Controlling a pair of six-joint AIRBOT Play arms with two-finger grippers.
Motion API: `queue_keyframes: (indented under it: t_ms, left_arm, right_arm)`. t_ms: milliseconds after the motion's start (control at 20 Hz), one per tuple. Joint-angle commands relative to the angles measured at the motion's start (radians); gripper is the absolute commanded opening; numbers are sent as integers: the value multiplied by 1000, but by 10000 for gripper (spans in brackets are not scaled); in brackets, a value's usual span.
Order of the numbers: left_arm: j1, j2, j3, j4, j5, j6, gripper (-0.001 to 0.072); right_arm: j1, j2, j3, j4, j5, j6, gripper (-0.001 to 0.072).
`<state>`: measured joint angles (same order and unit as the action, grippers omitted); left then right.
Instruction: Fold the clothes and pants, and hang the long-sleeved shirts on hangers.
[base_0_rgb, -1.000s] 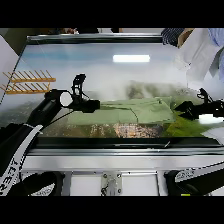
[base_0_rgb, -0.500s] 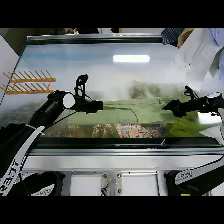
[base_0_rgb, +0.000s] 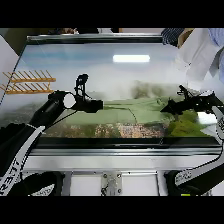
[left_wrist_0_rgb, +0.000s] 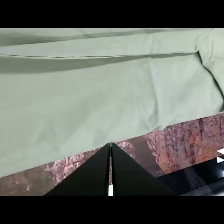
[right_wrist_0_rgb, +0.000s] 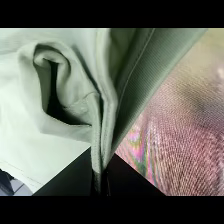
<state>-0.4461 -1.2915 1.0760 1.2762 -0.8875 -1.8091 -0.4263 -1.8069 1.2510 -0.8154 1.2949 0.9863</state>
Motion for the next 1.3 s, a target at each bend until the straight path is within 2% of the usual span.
queue_keyframes:
  t_ms: [0,200,300,550,700,950,1250]
  left_arm:
    - [-1,-43,0,-60,16,7,10]
    - [-7,-178,62,-191,58,98,9]
    - [-40,-274,158,-199,60,128,9]
    - [-129,-501,388,-199,56,130,9]
    - [-164,-619,512,-199,5,130,9]
    - [-204,-770,703,-198,-96,130,9]
    - [-196,-824,790,-195,-156,130,9]
  right_arm:
    - [4,21,2,-12,19,8,16]
    - [32,128,47,-177,51,84,15]
    - [55,188,99,-245,100,155,15]
    - [154,303,253,-264,200,316,15]
    - [235,325,352,-268,254,373,15]
    - [379,325,474,-317,278,433,15]
    - [465,325,528,-327,281,479,15]
